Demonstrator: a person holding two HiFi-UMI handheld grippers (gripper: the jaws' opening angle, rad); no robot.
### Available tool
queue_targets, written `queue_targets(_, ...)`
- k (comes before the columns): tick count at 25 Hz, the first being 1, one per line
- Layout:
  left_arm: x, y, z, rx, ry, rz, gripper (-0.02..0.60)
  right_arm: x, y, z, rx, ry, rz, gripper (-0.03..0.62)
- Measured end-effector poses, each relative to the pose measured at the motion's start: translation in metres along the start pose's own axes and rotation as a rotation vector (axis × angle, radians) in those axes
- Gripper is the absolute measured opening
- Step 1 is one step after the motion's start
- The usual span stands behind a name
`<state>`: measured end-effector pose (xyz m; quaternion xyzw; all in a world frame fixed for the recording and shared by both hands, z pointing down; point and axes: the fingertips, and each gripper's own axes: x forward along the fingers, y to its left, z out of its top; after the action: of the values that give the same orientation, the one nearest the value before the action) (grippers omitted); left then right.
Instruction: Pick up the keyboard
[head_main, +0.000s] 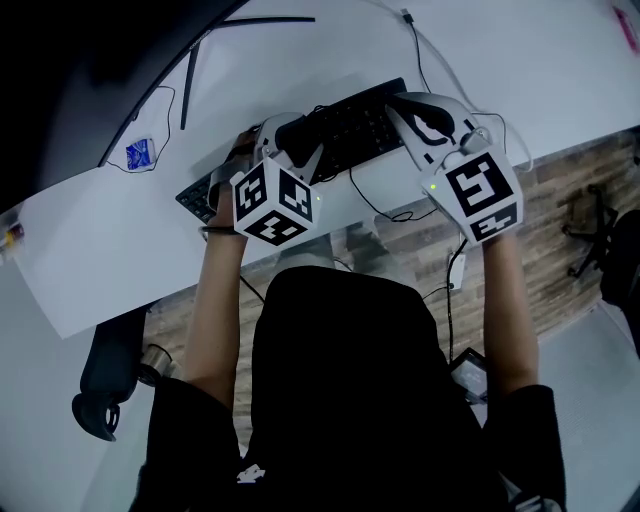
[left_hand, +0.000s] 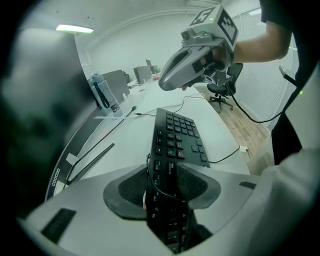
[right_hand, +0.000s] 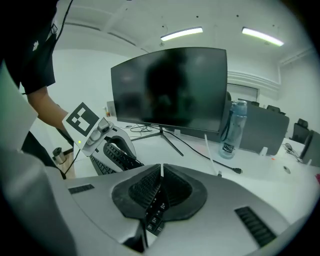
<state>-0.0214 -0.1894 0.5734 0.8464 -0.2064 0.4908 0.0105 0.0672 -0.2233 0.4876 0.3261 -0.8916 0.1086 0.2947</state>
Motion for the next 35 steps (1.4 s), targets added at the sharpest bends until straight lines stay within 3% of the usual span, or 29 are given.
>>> queue_targets(8,-0.003,-0.002,0.0,0.015,0.004,0.021,0.19,0.018,0.01,0.017,-0.145,0.057,0.174,0.011)
queue_targets(13,-0.005,-0.004,0.0,0.035,0.006,0.023,0.19,0.034,0.021,0.014,-0.235,0.136,0.257,0.112)
queue_targets(20,-0.005,-0.006,0.001,0.053,0.004,0.024,0.19,0.058,0.037,-0.009,-0.357,0.265,0.364,0.206)
queue_targets(25,-0.007,-0.007,0.003,0.062,-0.001,0.031,0.189,0.068,0.042,-0.03,-0.502,0.381,0.379,0.222)
queue_targets(28,-0.008,-0.008,0.003,0.066,-0.004,0.034,0.189,0.07,0.044,-0.041,-0.534,0.43,0.382,0.222)
queue_targets(35,-0.009,-0.009,0.002,0.071,-0.006,0.038,0.189,0.07,0.047,-0.047,-0.603,0.447,0.369,0.221)
